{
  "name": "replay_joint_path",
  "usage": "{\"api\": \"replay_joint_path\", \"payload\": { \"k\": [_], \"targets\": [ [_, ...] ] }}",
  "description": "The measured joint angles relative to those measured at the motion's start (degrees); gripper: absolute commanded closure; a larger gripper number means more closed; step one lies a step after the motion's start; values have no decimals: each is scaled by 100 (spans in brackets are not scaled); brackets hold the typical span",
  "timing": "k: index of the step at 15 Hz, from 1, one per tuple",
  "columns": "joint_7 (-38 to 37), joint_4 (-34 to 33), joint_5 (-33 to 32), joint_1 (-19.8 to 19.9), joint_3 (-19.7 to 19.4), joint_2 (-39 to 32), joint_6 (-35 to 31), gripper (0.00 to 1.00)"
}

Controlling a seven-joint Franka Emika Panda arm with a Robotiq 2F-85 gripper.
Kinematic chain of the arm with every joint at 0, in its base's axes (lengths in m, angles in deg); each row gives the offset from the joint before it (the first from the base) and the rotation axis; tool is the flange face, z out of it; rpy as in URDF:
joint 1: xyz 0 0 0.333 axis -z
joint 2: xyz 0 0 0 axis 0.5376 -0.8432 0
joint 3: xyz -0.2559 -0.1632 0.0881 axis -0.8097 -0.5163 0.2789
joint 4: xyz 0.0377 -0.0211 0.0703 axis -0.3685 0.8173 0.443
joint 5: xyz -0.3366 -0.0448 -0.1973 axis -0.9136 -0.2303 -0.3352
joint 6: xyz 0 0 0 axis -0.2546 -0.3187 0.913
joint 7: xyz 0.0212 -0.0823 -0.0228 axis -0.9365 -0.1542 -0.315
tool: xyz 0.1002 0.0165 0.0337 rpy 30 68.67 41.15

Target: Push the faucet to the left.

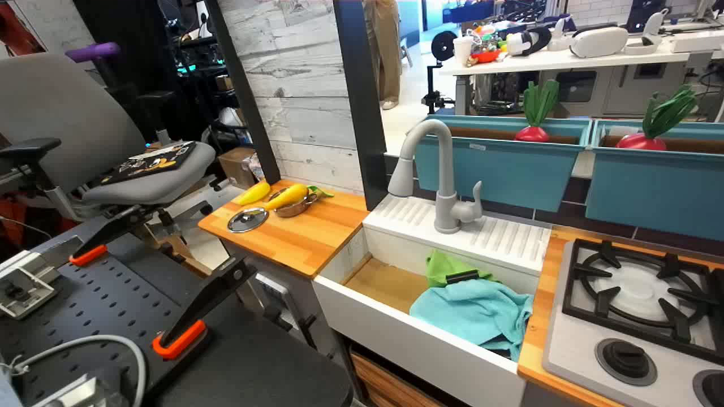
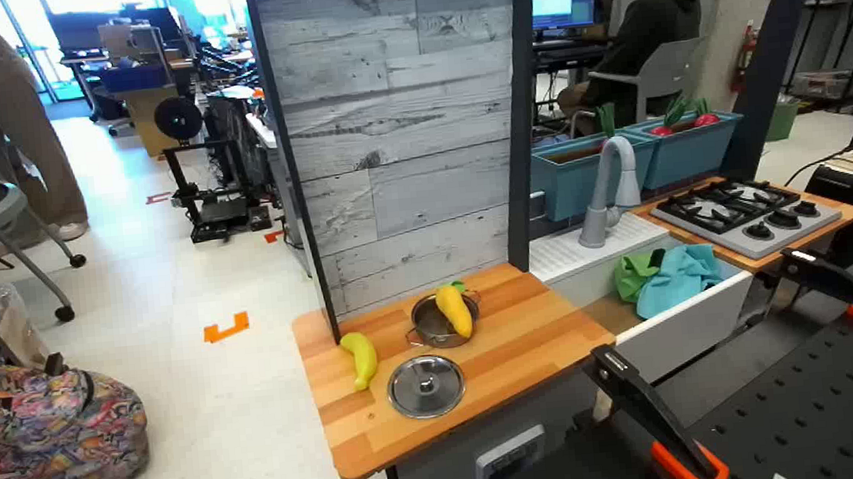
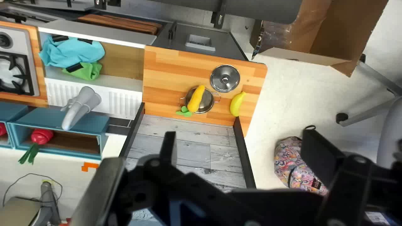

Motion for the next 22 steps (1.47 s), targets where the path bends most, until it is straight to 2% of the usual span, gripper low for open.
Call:
{"api": "replay_joint_path", "payload": {
  "k": [12,17,22],
  "targets": [
    [23,43,-49,31,-71,0,-50,0],
    [433,387,-295,349,-638,-248,-861,0],
    [1285,398,-355,726,-1442,-1400,-2044,0]
  ]
}}
